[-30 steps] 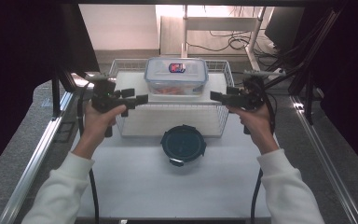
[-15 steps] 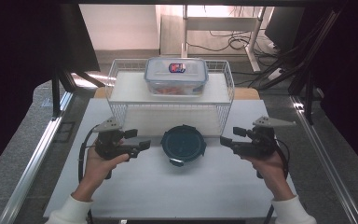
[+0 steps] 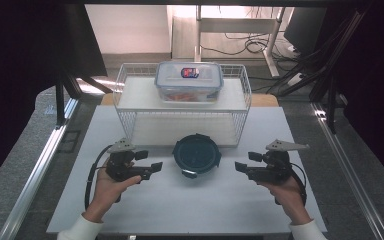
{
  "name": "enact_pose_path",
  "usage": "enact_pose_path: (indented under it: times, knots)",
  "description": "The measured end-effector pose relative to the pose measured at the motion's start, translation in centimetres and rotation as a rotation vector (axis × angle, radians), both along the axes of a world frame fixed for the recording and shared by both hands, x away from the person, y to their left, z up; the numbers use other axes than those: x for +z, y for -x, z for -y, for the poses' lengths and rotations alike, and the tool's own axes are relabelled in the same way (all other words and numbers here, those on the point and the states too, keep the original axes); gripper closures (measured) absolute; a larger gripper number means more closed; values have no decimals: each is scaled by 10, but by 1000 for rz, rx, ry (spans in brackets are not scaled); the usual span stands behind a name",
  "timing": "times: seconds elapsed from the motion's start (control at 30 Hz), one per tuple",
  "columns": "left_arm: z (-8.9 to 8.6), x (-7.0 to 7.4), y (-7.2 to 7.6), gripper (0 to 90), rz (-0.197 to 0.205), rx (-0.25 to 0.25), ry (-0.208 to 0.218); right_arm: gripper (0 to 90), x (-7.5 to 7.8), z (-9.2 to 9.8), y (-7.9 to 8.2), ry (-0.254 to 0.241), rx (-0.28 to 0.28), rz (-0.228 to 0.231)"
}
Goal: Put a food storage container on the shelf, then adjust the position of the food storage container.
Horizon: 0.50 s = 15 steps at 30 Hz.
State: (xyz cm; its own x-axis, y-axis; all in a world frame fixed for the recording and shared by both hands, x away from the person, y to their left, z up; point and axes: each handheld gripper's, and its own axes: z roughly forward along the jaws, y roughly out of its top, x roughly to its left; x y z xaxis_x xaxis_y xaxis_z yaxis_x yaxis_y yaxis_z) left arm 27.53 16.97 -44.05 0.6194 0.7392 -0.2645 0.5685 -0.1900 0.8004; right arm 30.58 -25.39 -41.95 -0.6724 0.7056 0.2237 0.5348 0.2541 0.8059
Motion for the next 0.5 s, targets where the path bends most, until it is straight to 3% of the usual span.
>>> enact_pose_path:
  times: [0.5]
  knots:
    - [2,-7,0,276,-14,-4,-27,269,1,0,1,40,6,13]
